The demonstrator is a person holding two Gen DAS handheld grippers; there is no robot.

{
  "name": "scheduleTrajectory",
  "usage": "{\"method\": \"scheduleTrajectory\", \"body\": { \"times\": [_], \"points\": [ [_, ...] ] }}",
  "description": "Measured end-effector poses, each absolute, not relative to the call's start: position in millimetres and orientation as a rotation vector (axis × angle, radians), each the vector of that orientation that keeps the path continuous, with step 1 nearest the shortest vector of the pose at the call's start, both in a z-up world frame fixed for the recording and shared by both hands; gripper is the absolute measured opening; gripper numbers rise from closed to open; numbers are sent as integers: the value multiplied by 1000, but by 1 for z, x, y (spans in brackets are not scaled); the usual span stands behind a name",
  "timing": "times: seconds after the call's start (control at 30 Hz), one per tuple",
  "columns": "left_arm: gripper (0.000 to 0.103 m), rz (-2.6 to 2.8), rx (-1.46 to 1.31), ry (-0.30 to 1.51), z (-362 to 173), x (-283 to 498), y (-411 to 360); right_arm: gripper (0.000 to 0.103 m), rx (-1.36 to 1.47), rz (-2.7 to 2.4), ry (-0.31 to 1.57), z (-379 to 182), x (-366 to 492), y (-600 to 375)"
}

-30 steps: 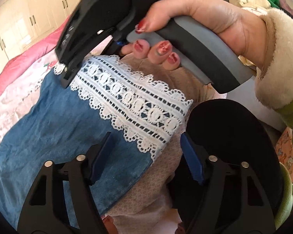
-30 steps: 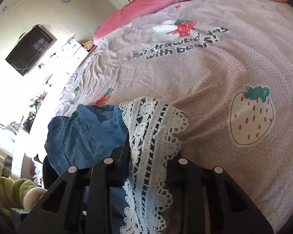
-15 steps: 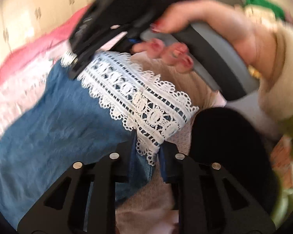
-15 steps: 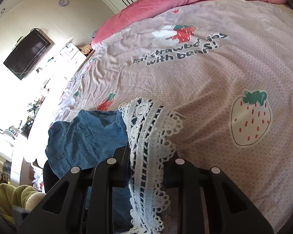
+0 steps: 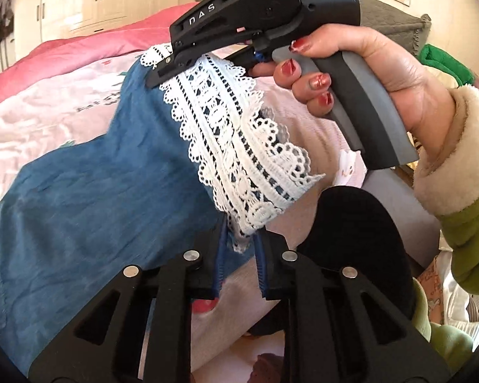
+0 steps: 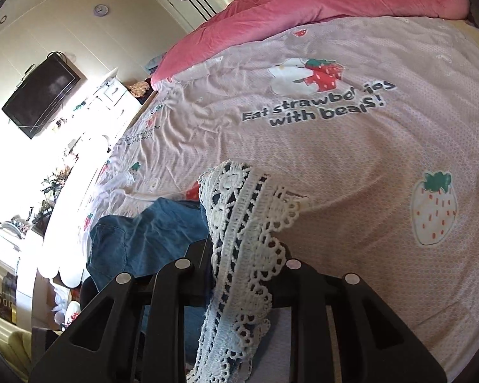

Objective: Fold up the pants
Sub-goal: 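Grasp the lace hems with the right gripper and lift them toward the waistband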

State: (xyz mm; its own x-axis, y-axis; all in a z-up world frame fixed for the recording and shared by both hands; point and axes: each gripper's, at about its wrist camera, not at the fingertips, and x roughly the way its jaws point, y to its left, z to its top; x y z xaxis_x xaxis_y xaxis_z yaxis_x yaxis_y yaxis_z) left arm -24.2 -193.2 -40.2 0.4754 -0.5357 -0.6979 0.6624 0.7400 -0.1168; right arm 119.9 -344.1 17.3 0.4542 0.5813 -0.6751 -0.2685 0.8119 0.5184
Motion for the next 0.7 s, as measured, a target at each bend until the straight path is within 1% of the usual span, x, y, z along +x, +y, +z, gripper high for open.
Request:
{"method": "scheduleTrajectory", "body": {
  "times": [0.13, 0.3, 0.7],
  "points": [
    [9, -708, 137, 794, -39, -32, -175, 21, 340, 539, 976, 24, 121, -317],
    [6, -701, 70, 819, -44, -34, -151, 21, 291, 535, 1003, 26, 126, -275],
    [6, -665, -126, 896, -67, -29, -93, 22, 154, 415, 1136, -7, 147, -180]
  ]
}}
